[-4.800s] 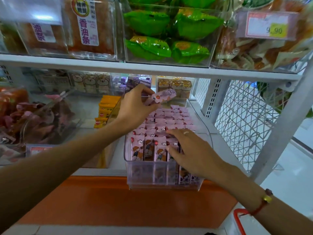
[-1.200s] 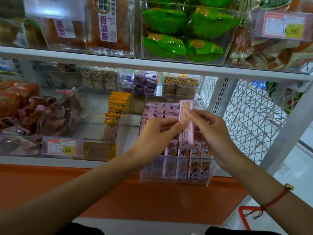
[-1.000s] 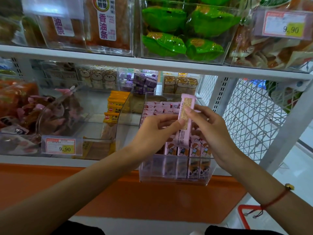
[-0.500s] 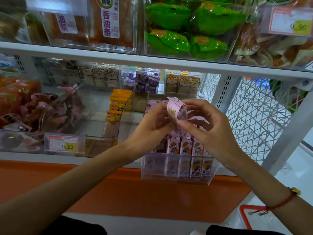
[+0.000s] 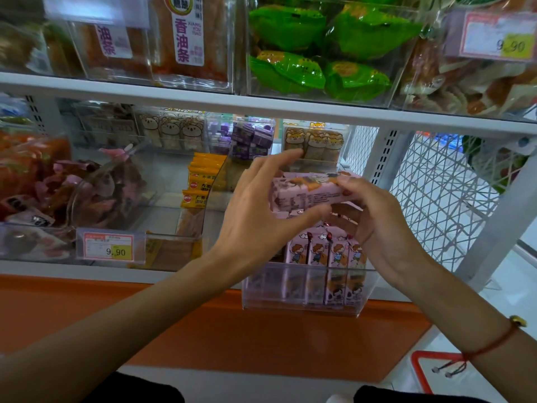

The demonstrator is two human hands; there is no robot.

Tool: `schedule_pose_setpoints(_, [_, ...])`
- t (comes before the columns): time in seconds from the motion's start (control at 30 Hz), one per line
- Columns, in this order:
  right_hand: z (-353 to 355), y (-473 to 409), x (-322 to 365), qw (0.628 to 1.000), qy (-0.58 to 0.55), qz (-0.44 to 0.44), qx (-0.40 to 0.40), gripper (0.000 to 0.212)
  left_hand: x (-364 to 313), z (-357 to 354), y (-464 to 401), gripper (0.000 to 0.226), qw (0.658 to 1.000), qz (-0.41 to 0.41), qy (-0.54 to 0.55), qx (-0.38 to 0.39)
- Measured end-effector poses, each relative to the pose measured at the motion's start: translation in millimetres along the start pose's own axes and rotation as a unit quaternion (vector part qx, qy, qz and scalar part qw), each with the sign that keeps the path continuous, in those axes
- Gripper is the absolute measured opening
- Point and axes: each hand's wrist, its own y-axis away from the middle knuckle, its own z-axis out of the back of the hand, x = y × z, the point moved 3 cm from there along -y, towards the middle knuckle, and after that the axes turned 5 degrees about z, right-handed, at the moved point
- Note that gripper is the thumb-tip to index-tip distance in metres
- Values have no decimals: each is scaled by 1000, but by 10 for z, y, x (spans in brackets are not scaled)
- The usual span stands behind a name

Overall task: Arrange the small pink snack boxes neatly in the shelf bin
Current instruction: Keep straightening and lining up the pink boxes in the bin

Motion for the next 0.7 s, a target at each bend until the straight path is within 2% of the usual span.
schedule_pose_setpoints(0.07, [32, -19, 0, 998, -58, -19, -1, 29, 44, -1, -11, 72, 996, 70, 43, 28])
schedule_pose_setpoints(0.1, [50, -27, -1, 996, -86, -27, -5, 28, 70, -9, -11, 67, 994, 87, 49, 40])
schedule_pose_setpoints(0.23, [93, -46, -17, 993, -110, -41, 7, 40, 91, -29, 2, 34, 996, 54, 63, 31])
schedule_pose_setpoints(0.37, [144, -41, -43, 994, -98, -44, 25, 41, 94, 11, -5, 33, 999, 13, 45, -5])
schedule_pose_setpoints(0.5, [165, -46, -56, 993, -110, -48, -2, 52, 107, -5, -5, 34, 999, 19, 33, 3])
schedule_pose_setpoints(0.6, [128, -29, -80, 994, -88, -65, 4, 65, 95, -19, -20, 28, 990, 57, 132, 13])
schedule_pose_setpoints(0.7, [35, 11, -129, 996, 0, -79, 37, 61, 69, -43, -20, 22, 963, 96, 250, 22])
